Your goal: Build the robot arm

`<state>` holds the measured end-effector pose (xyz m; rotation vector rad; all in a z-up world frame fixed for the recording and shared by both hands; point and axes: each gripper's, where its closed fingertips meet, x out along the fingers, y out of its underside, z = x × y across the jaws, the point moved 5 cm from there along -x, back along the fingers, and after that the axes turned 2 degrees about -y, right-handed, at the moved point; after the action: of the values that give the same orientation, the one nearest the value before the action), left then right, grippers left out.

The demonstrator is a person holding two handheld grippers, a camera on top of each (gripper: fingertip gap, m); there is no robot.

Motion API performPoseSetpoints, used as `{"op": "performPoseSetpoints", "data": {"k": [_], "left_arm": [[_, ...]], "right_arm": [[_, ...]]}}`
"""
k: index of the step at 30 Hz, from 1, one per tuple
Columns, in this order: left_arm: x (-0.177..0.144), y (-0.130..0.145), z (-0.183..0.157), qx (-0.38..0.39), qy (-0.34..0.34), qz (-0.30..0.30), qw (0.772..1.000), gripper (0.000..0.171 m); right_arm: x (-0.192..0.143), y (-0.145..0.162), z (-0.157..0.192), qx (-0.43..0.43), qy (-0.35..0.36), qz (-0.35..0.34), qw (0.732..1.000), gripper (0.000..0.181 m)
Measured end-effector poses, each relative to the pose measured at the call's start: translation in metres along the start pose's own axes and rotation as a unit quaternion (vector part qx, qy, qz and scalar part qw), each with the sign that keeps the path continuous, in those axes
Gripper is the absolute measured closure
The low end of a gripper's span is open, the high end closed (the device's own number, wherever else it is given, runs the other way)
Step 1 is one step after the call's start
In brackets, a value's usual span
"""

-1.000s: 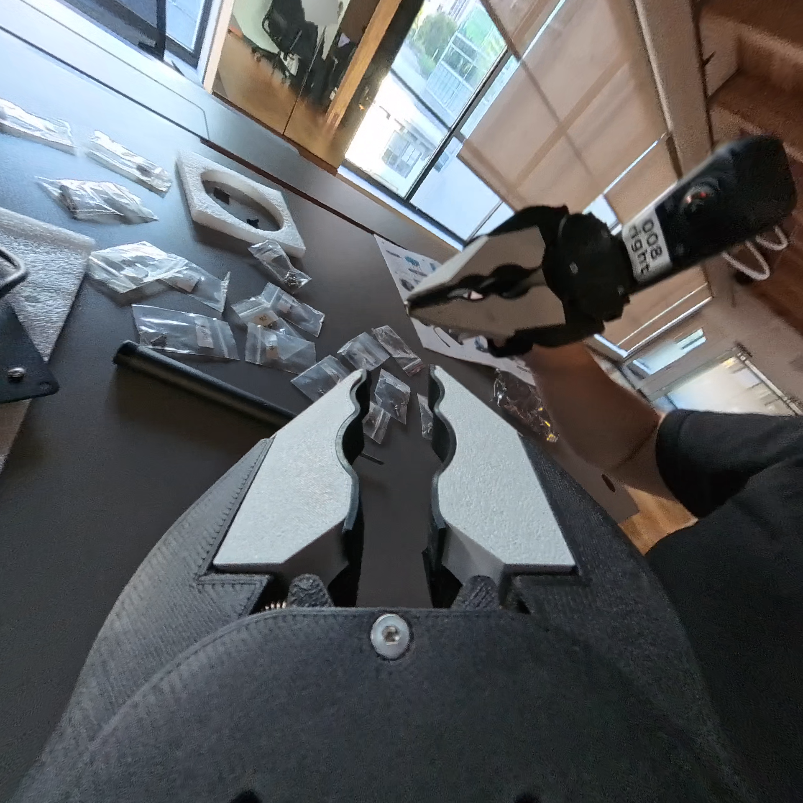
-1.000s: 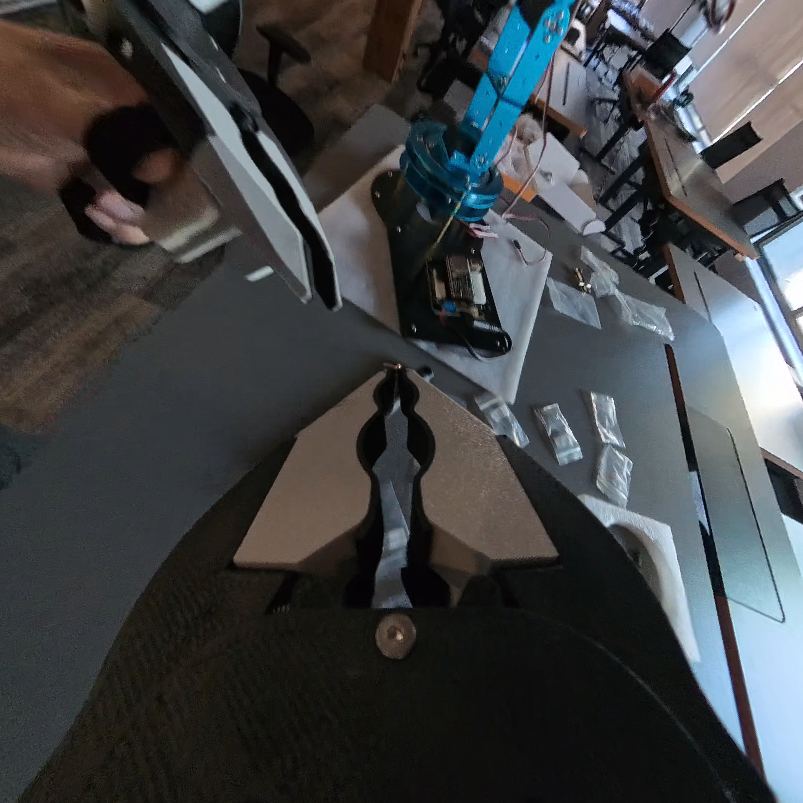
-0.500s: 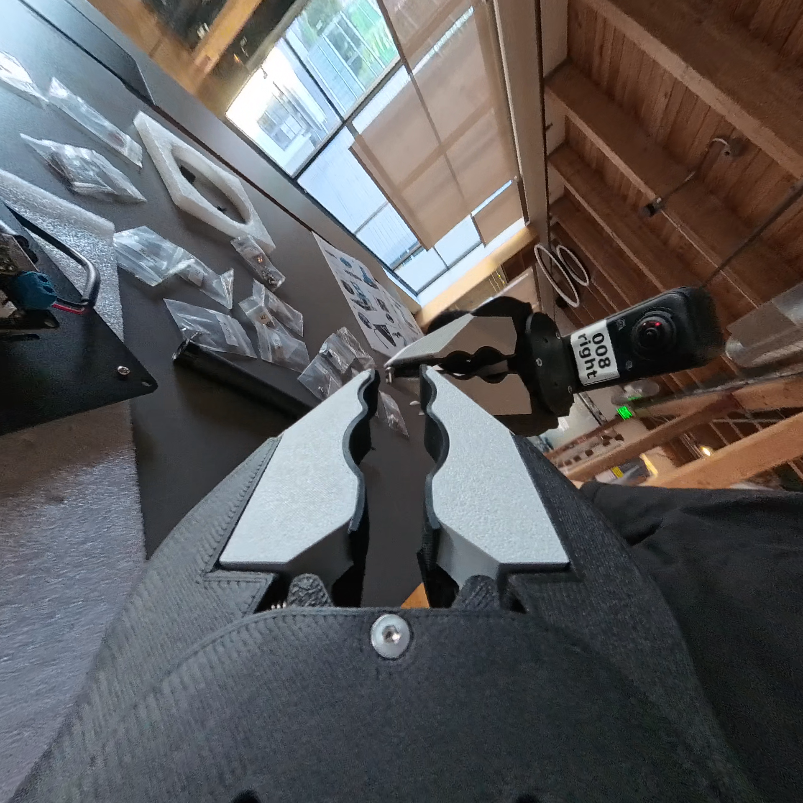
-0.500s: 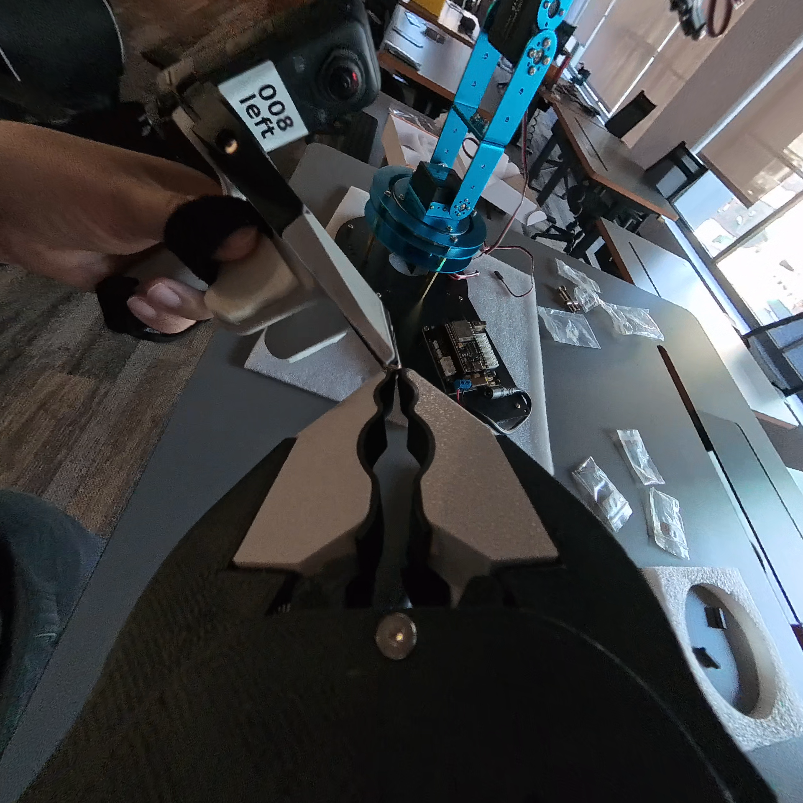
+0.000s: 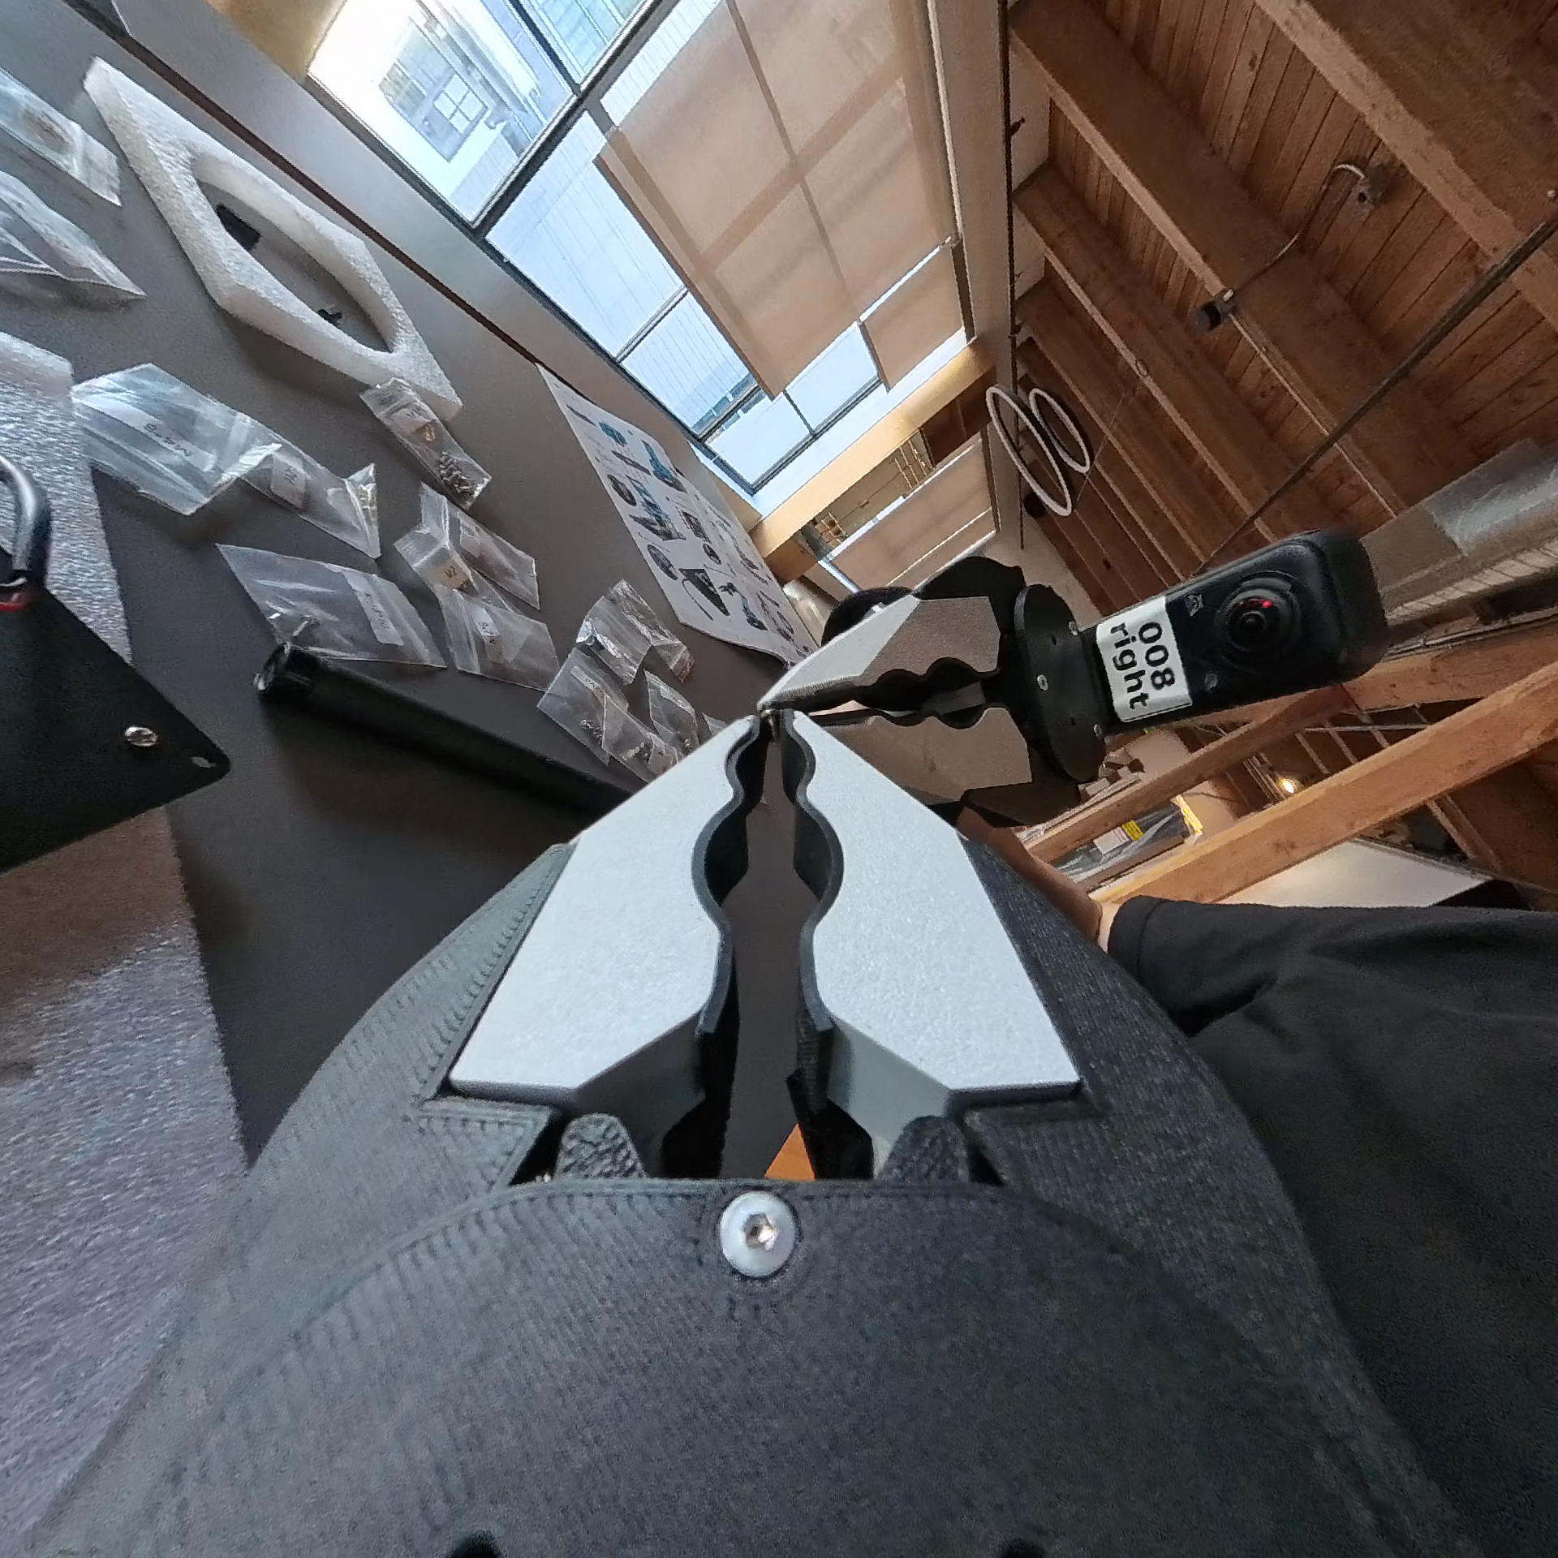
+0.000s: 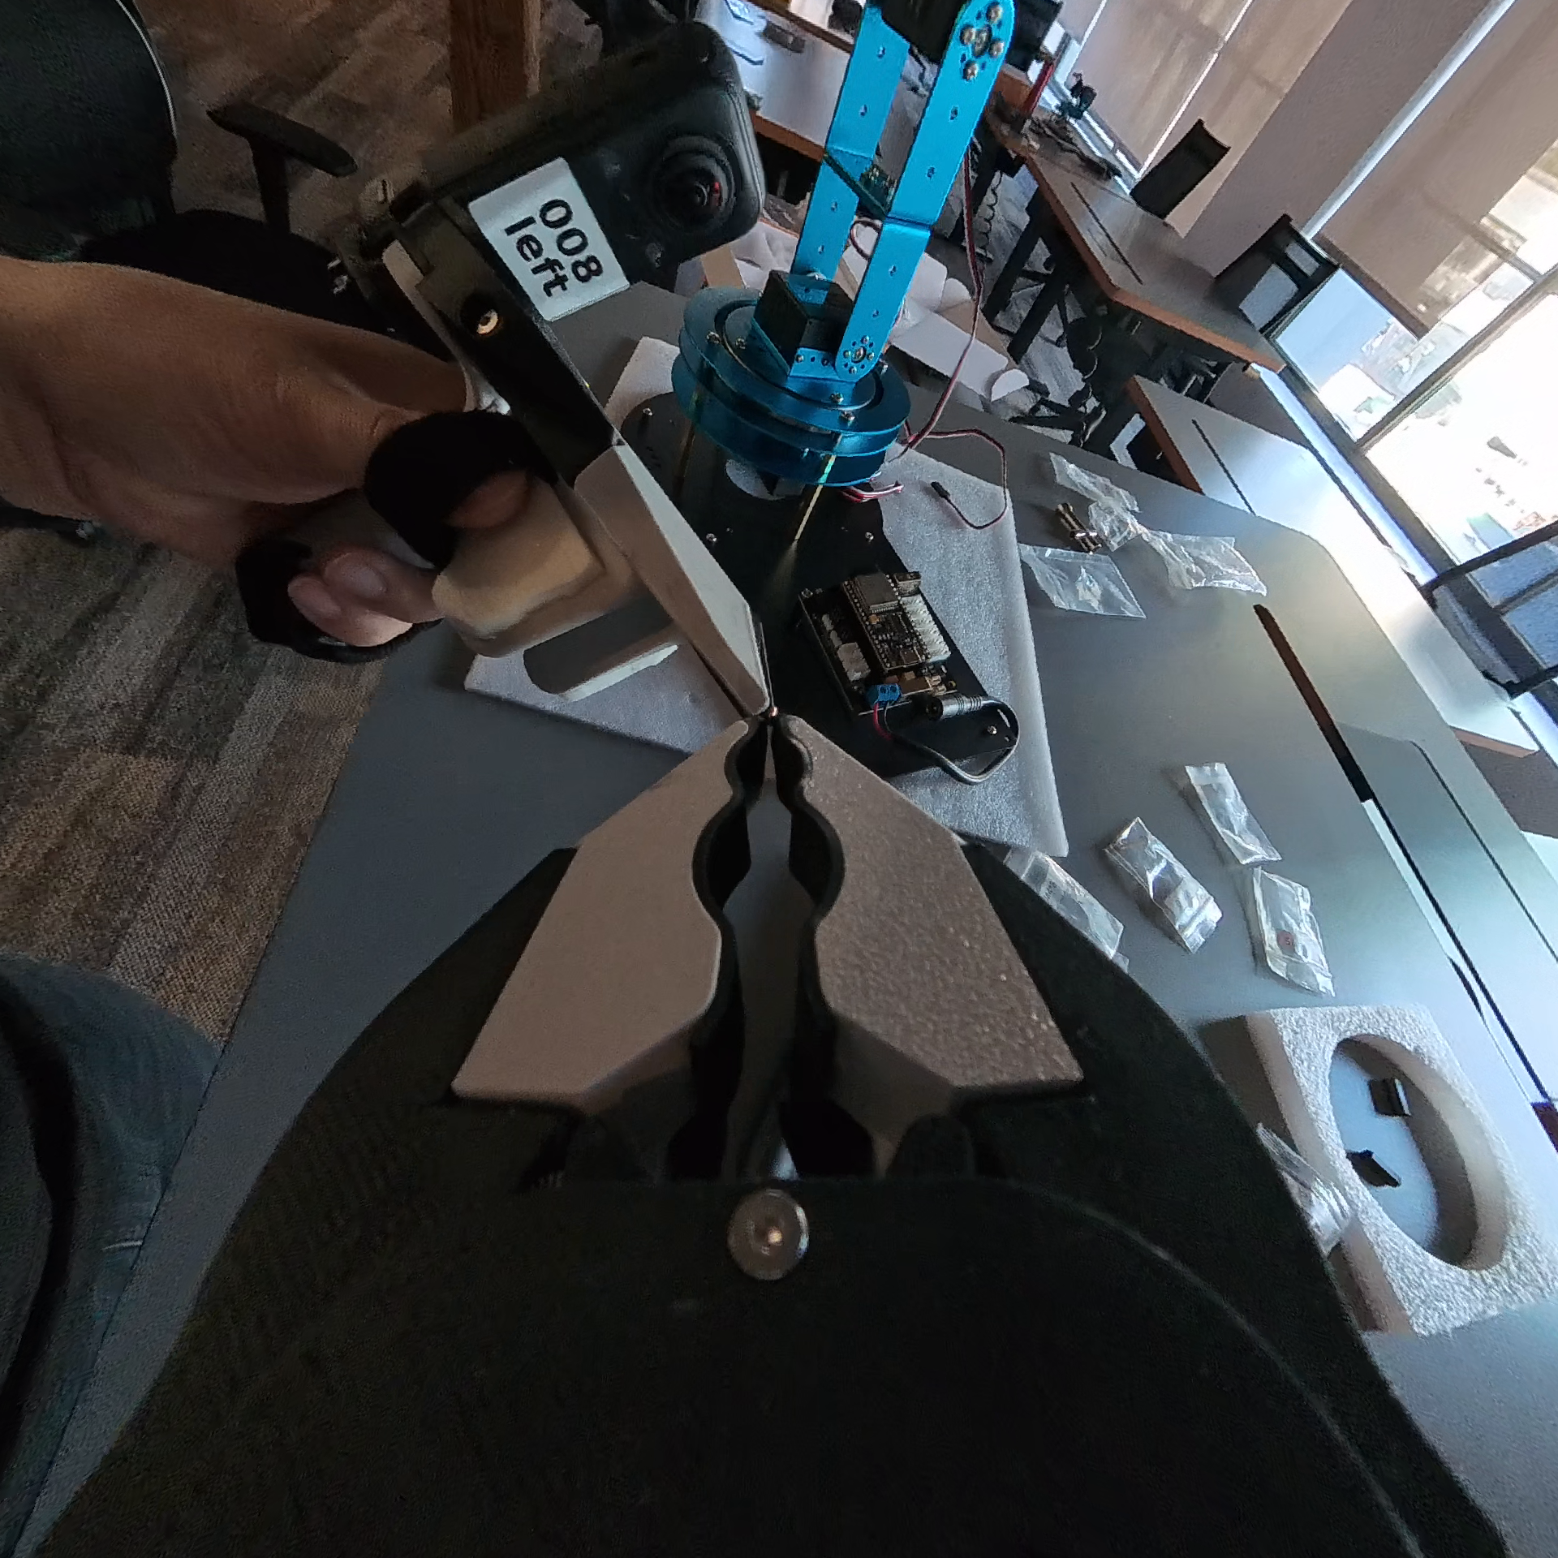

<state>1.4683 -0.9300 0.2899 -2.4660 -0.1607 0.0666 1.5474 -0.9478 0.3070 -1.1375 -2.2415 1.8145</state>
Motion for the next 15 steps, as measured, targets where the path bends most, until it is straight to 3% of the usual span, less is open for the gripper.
{"op": "performPoseSetpoints", "data": {"k": [8, 11, 13, 15], "left_arm": [[0.002, 0.002, 0.004, 0.026, -0.019, -0.016, 0.999, 0.171], [-0.01, 0.002, 0.011, 0.055, -0.049, -0.037, 0.997, 0.171], [-0.018, 0.002, 0.011, 0.085, -0.063, -0.053, 0.993, 0.171], [-0.026, 0.002, 0.011, 0.115, -0.082, -0.071, 0.987, 0.171]], "right_arm": [[-0.013, 0.008, -0.01, 0.069, -0.046, -0.032, 0.996, 0.169], [-0.018, 0.038, -0.036, 0.169, -0.068, 0.064, 0.981, 0.166], [-0.011, 0.063, -0.046, 0.24, -0.116, 0.169, 0.949, 0.153], [0.002, 0.083, -0.053, 0.227, -0.108, 0.258, 0.933, 0.152]]}}
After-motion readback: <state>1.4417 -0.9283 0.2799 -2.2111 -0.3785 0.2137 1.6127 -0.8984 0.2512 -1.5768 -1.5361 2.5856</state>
